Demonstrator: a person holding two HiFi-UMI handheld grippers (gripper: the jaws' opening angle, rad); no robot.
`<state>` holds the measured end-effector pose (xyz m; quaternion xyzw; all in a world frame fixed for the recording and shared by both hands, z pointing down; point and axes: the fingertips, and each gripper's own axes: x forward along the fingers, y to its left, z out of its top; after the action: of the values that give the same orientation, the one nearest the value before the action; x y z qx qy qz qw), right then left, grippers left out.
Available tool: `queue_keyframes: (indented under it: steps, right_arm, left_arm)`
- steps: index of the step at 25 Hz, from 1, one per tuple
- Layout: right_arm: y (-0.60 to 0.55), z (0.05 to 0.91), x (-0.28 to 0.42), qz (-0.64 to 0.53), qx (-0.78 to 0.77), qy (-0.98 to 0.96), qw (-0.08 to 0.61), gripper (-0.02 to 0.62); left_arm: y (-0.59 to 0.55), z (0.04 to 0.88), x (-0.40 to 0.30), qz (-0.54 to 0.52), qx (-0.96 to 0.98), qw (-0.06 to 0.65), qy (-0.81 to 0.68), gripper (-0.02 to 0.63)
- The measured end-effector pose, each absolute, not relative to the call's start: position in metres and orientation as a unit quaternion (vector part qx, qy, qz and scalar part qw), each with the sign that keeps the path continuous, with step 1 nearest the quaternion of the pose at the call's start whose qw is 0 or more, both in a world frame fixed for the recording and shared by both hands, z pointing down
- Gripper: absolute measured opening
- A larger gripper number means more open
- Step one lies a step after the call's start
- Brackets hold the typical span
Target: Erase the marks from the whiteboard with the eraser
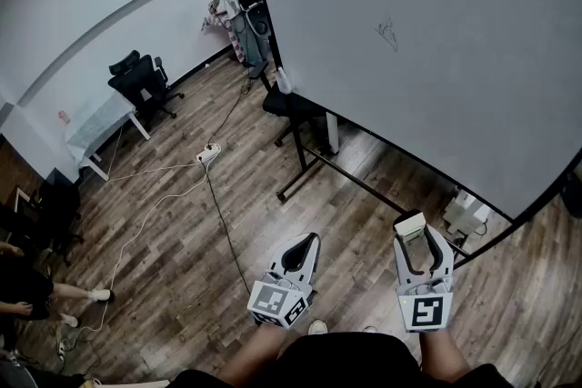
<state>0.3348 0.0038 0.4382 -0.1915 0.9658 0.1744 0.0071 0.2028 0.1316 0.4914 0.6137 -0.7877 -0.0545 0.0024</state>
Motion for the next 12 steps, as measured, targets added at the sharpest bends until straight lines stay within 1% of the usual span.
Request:
queue_keyframes:
  steps: [5, 12]
  right_arm:
    - [0.011, 0.433, 0.322, 0.161, -0.194, 0.968, 0.022, 0.242]
    - [0.019, 0.436, 0.303, 0.155, -0.190, 0.969, 0.021, 0.242]
  left_arm:
    - [0.139, 0.487, 0.191, -0.059, 0.601, -0.013, -0.797, 0.021]
    - [0.141, 0.496, 0.179, -0.071, 0.606, 0.003, -0.792, 0.021]
